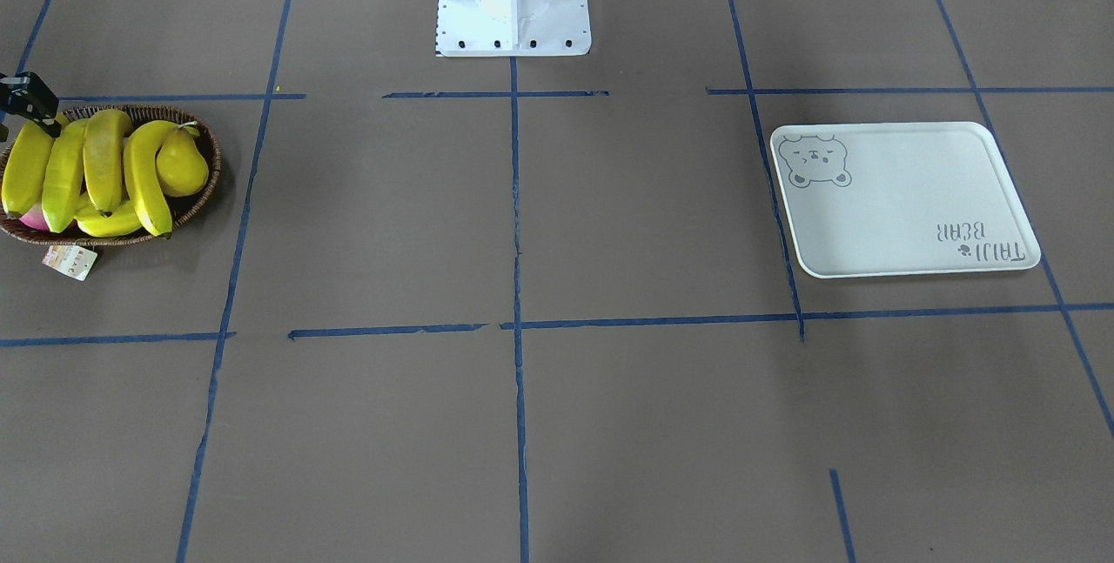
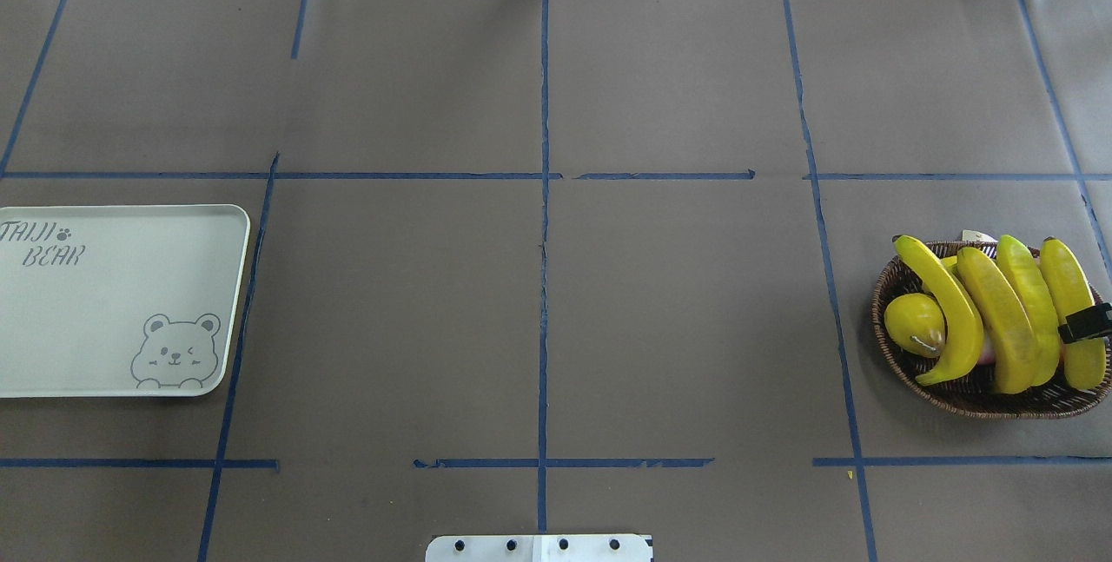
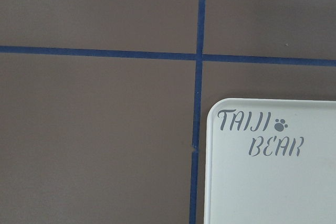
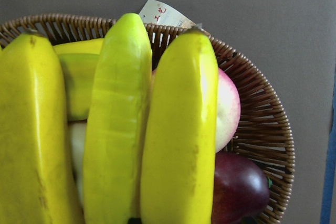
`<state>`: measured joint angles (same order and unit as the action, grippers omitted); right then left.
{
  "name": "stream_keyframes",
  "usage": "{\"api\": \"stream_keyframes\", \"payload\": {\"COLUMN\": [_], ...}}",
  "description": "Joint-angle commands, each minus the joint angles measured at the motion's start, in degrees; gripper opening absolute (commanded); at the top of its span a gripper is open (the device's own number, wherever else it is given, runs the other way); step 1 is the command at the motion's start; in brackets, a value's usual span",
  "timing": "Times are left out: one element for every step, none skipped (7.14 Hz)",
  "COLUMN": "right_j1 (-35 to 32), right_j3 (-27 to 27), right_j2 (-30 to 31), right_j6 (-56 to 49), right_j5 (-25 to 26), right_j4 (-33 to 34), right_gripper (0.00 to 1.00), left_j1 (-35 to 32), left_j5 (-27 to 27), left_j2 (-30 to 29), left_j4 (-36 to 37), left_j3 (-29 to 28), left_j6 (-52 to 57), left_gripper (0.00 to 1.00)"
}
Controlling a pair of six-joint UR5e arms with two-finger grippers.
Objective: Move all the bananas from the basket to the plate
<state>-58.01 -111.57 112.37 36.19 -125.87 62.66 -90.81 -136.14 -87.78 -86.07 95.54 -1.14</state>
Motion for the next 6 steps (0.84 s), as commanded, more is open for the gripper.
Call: {"api": "stream_keyframes", "payload": {"right_j1": [0.0, 0.0, -0.1, -0.1, -0.3, -0.4], "right_j3": [0.1, 0.1, 0.0, 0.0, -0.1, -0.5], "right_j2": [0.0, 0.0, 0.0, 0.0, 0.0, 0.4], "right_j6": [0.0, 0.0, -0.1, -0.1, -0.2, -0.4], "right_j5": [0.0, 0.0, 0.0, -0.1, -0.1, -0.2], "right_j4": [0.0, -0.1, -0.1, -0.1, -0.1, -0.1], "right_gripper": [0.43, 0.23, 0.08, 0.02, 0.01, 0.01], "left_j1": [0.0, 0.0, 0.0, -0.1, -0.1, 0.0], "left_j5": [0.0, 0.0, 0.0, 0.0, 0.0, 0.0], "left_j2": [-0.1, -0.1, -0.1, -0.1, -0.1, -0.1], "left_j4": [0.0, 0.0, 0.0, 0.0, 0.0, 0.1], "left_j3": [0.0, 0.3, 0.3, 0.3, 0.5, 0.7], "left_j6": [0.0, 0.0, 0.0, 0.0, 0.0, 0.0], "left_gripper": [1.0, 1.0, 1.0, 1.0, 1.0, 1.0]}}
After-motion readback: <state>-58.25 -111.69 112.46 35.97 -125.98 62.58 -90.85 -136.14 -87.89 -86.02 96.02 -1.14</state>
